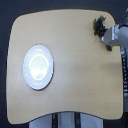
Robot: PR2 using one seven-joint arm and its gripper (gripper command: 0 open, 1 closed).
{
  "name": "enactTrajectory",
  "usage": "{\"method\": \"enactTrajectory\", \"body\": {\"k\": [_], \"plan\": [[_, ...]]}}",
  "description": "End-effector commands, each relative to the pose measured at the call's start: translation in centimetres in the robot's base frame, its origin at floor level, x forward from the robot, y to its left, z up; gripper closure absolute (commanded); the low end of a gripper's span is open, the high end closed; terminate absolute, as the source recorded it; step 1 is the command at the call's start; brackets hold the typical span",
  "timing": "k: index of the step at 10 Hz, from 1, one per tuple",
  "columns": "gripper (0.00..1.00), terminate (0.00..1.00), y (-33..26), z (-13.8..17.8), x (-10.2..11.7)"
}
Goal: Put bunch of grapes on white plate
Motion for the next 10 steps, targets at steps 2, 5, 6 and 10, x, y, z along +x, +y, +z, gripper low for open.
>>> {"method": "enactTrajectory", "body": {"k": [2,5,6,10], "plan": [[0.0,0.0,0.5,-0.2,0.8],[0.0,0.0,0.3,-0.5,3.4],[0.0,0.0,0.5,-0.7,4.8],[0.0,0.0,-0.5,-2.4,9.6]]}}
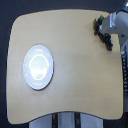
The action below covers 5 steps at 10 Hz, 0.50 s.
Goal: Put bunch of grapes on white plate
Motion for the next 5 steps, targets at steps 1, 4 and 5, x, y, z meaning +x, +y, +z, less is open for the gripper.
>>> {"method": "enactTrajectory", "body": {"k": [1,4,5], "plan": [[0.0,0.0,-0.4,-2.9,5.8],[0.0,0.0,0.6,-5.5,6.6],[0.0,0.0,1.0,-6.4,6.8]]}}
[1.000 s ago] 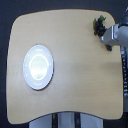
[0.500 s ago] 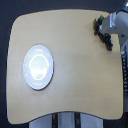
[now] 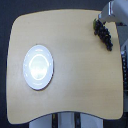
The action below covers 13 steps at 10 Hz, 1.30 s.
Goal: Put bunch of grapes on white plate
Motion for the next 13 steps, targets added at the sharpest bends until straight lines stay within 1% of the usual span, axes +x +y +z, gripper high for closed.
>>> {"method": "enactTrajectory", "body": {"k": [1,3,6,8,9,11,13], "plan": [[0.0,0.0,1.6,-4.6,2.1],[0.0,0.0,0.9,-6.1,2.8],[0.0,0.0,-0.6,-7.7,2.7],[0.0,0.0,-1.8,-9.3,3.0],[0.0,0.0,-1.7,-10.4,2.7],[0.0,0.0,-0.9,-11.3,2.5],[0.0,0.0,1.2,-11.8,2.4]]}}
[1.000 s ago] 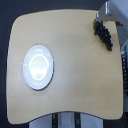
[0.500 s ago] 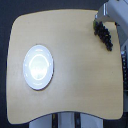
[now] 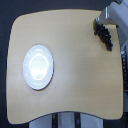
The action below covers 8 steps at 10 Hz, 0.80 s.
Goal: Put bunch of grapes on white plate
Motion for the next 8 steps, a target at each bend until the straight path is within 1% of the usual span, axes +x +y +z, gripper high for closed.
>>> {"method": "enactTrajectory", "body": {"k": [1,2,6,8], "plan": [[0.0,0.0,2.5,-2.9,0.2],[0.0,0.0,2.1,-3.7,0.6],[0.0,0.0,1.8,-6.2,-0.1],[0.0,0.0,2.5,-6.9,-0.1]]}}
